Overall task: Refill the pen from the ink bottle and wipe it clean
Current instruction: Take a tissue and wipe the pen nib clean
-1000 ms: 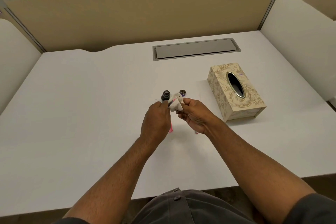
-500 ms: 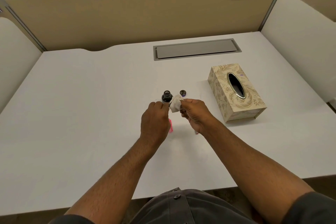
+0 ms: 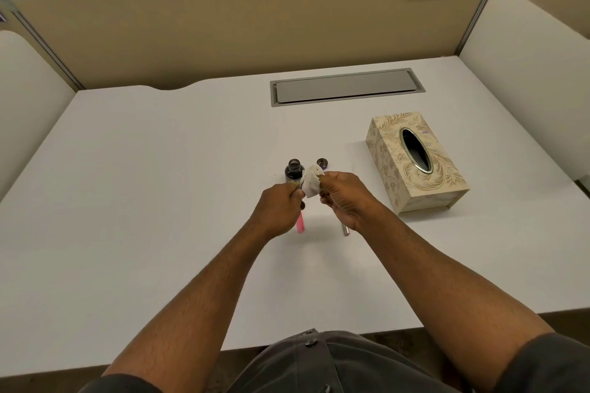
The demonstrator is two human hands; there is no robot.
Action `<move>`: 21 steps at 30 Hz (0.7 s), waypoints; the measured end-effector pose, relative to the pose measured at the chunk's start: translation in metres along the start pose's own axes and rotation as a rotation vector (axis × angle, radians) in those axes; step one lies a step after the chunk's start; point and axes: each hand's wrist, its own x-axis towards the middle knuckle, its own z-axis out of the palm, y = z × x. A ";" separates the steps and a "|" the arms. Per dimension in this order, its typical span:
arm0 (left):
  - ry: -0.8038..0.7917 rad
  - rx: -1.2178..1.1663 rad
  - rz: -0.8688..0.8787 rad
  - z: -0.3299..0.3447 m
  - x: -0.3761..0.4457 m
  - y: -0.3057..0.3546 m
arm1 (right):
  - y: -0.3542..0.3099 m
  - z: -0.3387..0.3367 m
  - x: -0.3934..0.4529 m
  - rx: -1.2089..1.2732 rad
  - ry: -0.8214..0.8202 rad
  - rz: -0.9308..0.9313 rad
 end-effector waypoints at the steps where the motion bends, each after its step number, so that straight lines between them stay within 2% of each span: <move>1: -0.008 -0.007 -0.015 0.000 0.000 -0.002 | 0.001 0.000 0.000 -0.025 0.004 -0.003; 3: 0.074 0.105 -0.004 0.002 0.002 -0.003 | 0.002 0.001 0.000 -0.063 0.022 -0.004; 5: 0.221 0.247 0.043 0.006 0.000 -0.004 | 0.003 0.002 0.000 -0.088 0.047 -0.008; 8: 0.360 0.351 0.122 0.011 -0.002 -0.006 | 0.002 0.004 0.000 -0.137 0.088 -0.025; 13: 0.439 0.471 0.239 0.014 -0.001 -0.009 | 0.001 0.007 -0.002 -0.135 0.134 -0.007; 18: 0.482 0.373 0.276 0.012 -0.002 -0.012 | -0.001 0.007 -0.001 -0.041 0.113 0.046; 21: 0.490 0.414 0.310 0.011 -0.003 -0.010 | -0.005 0.008 -0.002 -0.064 0.129 0.052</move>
